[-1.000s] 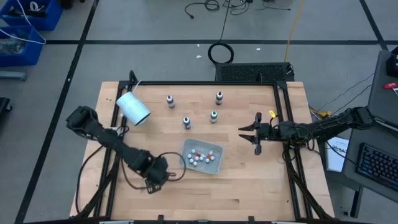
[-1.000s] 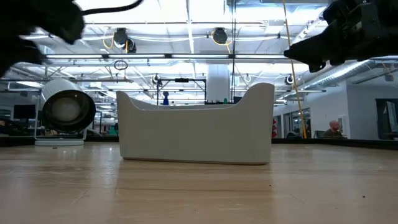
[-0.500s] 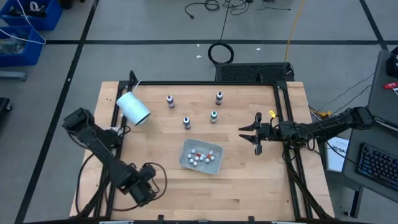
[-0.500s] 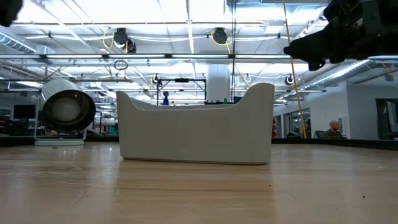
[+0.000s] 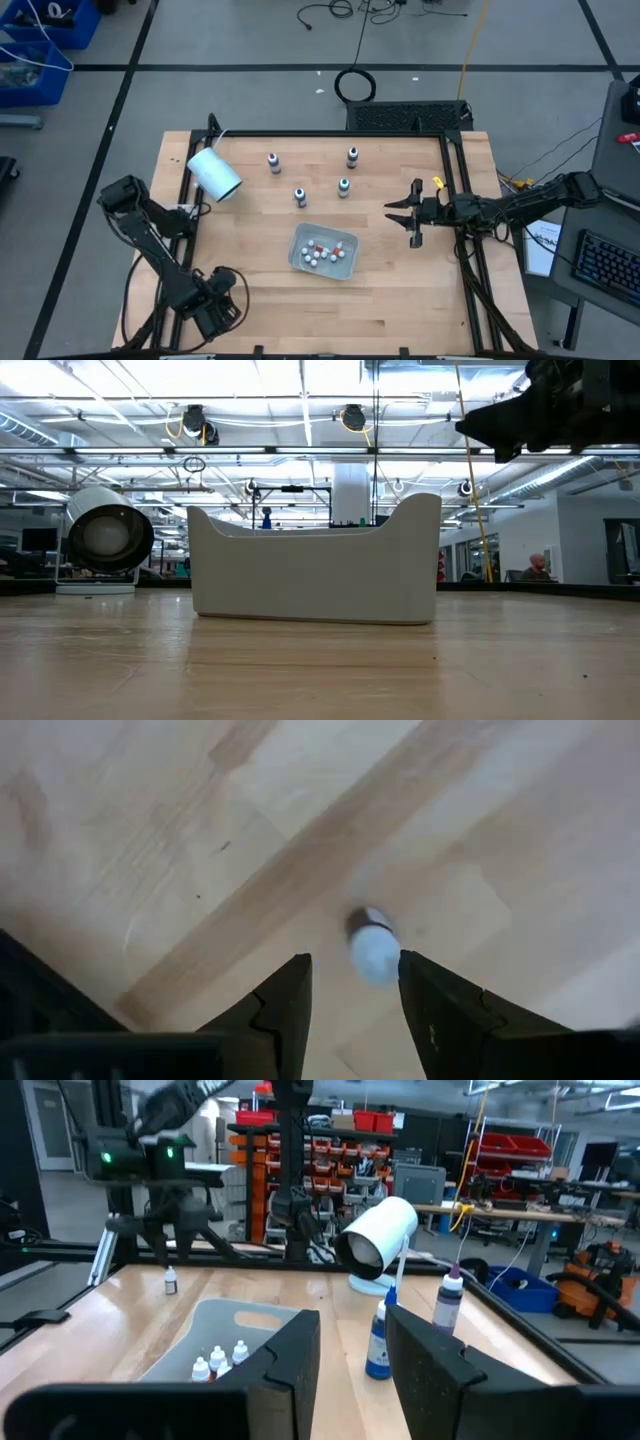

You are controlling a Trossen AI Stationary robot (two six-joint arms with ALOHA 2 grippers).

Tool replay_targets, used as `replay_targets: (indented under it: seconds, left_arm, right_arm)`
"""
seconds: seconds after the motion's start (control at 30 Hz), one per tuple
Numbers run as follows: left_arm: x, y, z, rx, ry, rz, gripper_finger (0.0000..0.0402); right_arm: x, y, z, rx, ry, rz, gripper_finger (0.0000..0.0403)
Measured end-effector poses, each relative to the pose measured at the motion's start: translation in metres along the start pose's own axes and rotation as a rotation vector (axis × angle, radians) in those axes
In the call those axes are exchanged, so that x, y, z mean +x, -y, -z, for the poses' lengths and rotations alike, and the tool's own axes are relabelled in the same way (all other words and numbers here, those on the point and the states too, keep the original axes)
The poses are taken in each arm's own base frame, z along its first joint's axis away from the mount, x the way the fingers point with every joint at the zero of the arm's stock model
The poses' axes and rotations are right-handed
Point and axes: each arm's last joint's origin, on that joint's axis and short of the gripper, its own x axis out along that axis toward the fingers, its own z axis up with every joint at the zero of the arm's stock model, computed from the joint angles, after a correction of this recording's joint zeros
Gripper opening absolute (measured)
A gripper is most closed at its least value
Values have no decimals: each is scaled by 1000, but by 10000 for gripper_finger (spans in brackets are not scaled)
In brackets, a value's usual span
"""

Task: Pick & Place food coloring
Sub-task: Put the black food coloring bottle into the bin

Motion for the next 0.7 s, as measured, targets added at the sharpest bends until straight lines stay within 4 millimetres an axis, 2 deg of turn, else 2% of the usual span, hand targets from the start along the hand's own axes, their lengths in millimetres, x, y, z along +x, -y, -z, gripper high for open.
replay_targets:
  seconds: [0.13,0.33,0.7]
  left_arm:
    - [10,-4,0,-2,1,0,163]
    - [14,-2,0,22,-1,47,170]
    - [14,0,0,21,20,64,146]
  right_arm:
    - [0,0,-3,0,30,2,105]
    - [0,0,-4,1,35,3,105]
    - [0,0,-3,1,35,4,105]
